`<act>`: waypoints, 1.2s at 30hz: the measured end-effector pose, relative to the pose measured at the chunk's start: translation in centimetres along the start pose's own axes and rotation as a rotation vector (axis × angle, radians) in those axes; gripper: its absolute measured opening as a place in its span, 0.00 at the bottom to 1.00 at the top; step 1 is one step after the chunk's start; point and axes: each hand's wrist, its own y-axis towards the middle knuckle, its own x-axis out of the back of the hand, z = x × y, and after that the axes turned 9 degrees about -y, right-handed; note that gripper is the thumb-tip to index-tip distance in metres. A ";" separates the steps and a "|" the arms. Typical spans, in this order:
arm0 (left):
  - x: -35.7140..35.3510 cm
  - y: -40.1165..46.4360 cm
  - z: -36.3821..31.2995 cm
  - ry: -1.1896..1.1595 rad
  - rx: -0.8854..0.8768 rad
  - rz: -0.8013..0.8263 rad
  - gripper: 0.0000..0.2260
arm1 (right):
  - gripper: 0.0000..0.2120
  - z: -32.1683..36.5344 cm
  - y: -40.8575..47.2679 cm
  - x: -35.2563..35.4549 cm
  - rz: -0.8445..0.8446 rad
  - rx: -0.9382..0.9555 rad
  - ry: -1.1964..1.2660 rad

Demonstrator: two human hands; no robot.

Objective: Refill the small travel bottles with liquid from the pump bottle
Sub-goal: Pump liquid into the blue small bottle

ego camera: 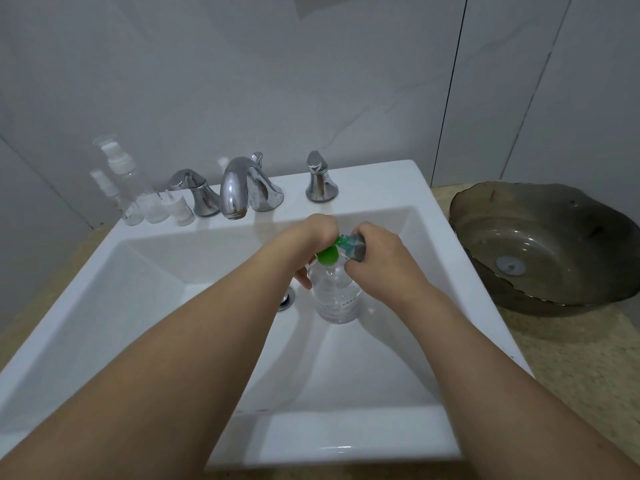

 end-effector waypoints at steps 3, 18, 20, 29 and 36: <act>-0.4 -0.1 0.2 -0.037 0.018 -0.021 0.14 | 0.08 -0.1 0.0 -0.1 0.017 -0.016 -0.005; 1.6 0.8 -0.9 -0.008 0.021 0.159 0.19 | 0.07 0.1 0.1 0.3 -0.055 0.001 0.037; 1.9 0.9 -1.0 -0.028 0.050 0.197 0.21 | 0.08 0.1 0.1 0.3 -0.060 0.005 0.041; 1.4 1.2 -0.8 -0.045 0.058 0.161 0.23 | 0.07 0.2 0.2 0.1 -0.069 0.014 0.039; -0.2 0.5 0.3 -0.030 0.016 -0.002 0.10 | 0.09 -0.1 0.1 -0.1 0.014 -0.016 -0.016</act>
